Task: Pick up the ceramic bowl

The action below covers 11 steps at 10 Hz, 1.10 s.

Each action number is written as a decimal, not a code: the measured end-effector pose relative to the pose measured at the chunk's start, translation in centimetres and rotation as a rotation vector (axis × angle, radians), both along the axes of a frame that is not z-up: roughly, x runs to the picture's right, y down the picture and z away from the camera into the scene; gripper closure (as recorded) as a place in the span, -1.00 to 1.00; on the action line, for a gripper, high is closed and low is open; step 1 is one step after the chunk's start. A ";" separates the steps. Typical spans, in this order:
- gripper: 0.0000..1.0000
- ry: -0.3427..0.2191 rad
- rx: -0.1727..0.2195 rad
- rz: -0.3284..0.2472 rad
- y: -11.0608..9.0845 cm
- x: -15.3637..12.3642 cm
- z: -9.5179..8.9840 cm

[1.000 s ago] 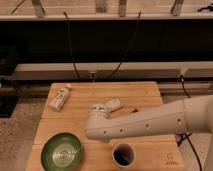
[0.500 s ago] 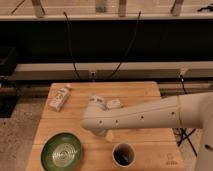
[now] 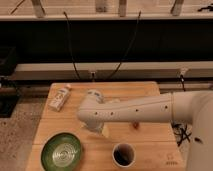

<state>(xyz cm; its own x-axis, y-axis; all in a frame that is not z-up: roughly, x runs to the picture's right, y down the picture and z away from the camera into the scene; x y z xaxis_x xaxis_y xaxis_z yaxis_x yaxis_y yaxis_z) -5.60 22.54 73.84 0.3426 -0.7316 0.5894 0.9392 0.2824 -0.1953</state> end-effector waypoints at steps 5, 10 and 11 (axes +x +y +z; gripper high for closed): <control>-0.60 -0.152 -0.070 -0.108 0.2 -1.9 -0.1; -0.60 -0.337 -0.115 -0.229 2.7 -4.0 -1.2; -0.60 -0.360 -0.118 -0.248 3.1 -4.2 -1.4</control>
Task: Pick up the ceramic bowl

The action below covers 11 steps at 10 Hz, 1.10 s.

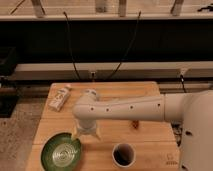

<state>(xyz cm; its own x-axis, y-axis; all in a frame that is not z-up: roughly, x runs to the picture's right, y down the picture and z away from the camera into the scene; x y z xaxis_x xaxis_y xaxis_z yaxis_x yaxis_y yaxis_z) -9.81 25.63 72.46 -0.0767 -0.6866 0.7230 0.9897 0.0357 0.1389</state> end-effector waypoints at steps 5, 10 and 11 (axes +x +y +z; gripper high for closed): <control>-0.60 -0.055 0.056 -0.072 3.3 -0.8 0.2; -0.41 -0.033 0.049 -0.074 4.9 -0.8 1.9; -0.21 -0.025 0.044 -0.079 5.1 -0.8 2.2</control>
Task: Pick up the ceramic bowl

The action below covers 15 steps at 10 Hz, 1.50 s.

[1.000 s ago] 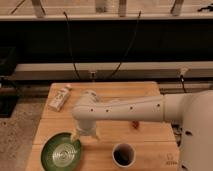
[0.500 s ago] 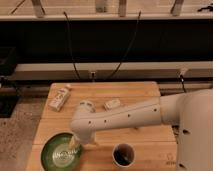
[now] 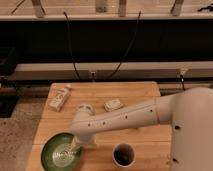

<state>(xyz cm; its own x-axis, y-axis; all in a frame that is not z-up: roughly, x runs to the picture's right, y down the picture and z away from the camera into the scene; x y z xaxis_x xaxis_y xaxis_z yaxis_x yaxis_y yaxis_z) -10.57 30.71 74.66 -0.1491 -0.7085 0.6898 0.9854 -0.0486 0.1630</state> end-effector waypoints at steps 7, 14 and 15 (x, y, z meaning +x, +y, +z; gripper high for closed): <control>1.00 0.035 -0.045 -0.048 0.8 -0.1 0.7; 1.00 0.037 -0.046 -0.049 0.4 0.1 0.4; 1.00 0.037 -0.045 -0.049 0.4 0.1 0.4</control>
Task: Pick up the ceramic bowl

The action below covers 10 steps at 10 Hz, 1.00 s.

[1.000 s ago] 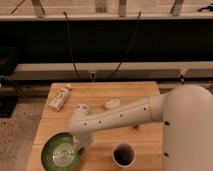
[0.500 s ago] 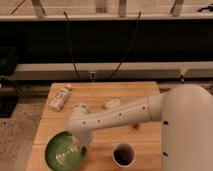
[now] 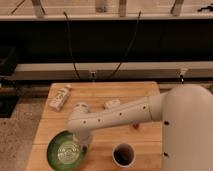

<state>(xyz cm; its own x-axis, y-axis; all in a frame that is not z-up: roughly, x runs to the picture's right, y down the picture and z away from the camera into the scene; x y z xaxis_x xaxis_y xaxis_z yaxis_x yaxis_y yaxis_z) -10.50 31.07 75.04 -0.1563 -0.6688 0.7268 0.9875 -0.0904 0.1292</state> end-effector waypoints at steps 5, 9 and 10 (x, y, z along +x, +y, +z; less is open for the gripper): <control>1.00 0.005 0.030 0.000 -1.5 0.7 -0.3; 1.00 0.009 0.060 0.003 -3.5 1.2 -1.2; 1.00 0.010 0.076 0.005 -4.4 1.5 -1.3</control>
